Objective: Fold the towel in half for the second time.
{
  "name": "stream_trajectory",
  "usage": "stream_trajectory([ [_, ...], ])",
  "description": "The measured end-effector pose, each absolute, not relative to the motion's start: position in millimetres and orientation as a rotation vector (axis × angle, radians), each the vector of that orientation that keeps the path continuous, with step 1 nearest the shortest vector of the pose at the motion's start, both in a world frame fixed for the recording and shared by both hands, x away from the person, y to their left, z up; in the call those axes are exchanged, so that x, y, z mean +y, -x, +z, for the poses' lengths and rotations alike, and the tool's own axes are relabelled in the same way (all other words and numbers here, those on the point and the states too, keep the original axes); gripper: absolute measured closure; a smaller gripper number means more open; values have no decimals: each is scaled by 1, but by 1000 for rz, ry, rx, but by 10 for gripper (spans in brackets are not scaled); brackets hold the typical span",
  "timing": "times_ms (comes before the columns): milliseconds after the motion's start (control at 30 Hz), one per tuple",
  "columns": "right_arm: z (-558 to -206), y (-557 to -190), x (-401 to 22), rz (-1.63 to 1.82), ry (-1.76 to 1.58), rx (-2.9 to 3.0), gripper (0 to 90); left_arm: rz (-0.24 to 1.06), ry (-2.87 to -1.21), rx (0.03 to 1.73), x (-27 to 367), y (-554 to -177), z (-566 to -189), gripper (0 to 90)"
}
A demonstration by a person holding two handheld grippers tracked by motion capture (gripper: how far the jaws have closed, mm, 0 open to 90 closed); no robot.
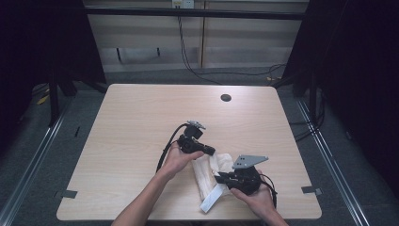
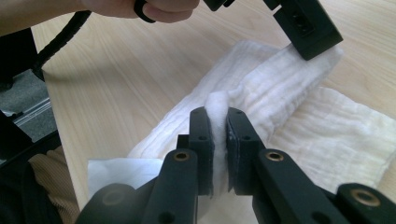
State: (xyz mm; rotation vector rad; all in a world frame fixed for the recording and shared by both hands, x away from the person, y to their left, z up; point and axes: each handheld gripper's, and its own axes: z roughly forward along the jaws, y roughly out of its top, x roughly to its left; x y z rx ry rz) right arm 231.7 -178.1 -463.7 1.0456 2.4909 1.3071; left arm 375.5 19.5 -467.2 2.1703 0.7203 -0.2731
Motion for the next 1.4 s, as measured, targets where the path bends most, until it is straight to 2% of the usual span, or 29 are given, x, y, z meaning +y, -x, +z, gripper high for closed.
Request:
stream_trajectory([
  [367, -466, -233, -195, 1300, -1080, 2454, 820, -276, -2191, 717, 3, -382, -467, 857],
  [567, -468, -236, -209, 1259, -1114, 2426, 805, -299, -2142, 738, -8, -386, -469, 848],
  [700, -470, -236, -220, 1219, -1148, 2401, 731, -300, -2144, 721, -15, -384, -469, 802],
  [800, -473, -235, -228, 1200, -1186, 2384, 680, -301, -2113, 705, -15, -383, -467, 724],
  [867, -475, -235, -232, 1186, -1196, 2385, 653, -305, -2104, 690, -15, -383, -465, 722],
  [1067, -477, -238, -236, 1151, -1252, 2362, 519, -299, -2085, 721, -7, -383, -464, 633],
  [1400, -467, -243, -246, 1156, -1276, 2296, 476, -241, -2105, 720, 15, -375, -470, 611],
])
